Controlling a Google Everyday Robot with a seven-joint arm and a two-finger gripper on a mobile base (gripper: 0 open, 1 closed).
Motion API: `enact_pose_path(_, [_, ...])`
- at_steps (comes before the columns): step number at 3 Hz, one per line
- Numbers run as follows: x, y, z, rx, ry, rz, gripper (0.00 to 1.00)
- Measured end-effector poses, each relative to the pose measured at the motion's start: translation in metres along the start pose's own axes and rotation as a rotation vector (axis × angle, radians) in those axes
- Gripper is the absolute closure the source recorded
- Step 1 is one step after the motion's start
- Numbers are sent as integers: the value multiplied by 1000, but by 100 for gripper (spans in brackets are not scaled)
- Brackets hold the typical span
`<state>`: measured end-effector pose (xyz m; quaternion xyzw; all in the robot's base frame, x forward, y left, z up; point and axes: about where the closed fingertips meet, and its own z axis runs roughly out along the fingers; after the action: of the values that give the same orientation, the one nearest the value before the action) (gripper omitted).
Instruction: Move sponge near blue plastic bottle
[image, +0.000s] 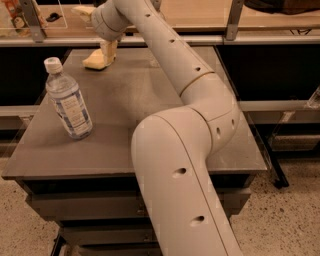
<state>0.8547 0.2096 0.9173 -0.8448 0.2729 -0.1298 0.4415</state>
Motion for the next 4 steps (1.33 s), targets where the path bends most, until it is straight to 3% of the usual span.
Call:
enact_pose_path(1, [-18, -2, 3, -64, -43, -89, 0])
enact_pose_path(2, [-37, 13, 6, -177, -83, -200, 0])
enact_pose_path(3, [-30, 29, 3, -223, -85, -188, 0])
enact_pose_path(4, [-7, 36, -7, -198, -57, -106, 0])
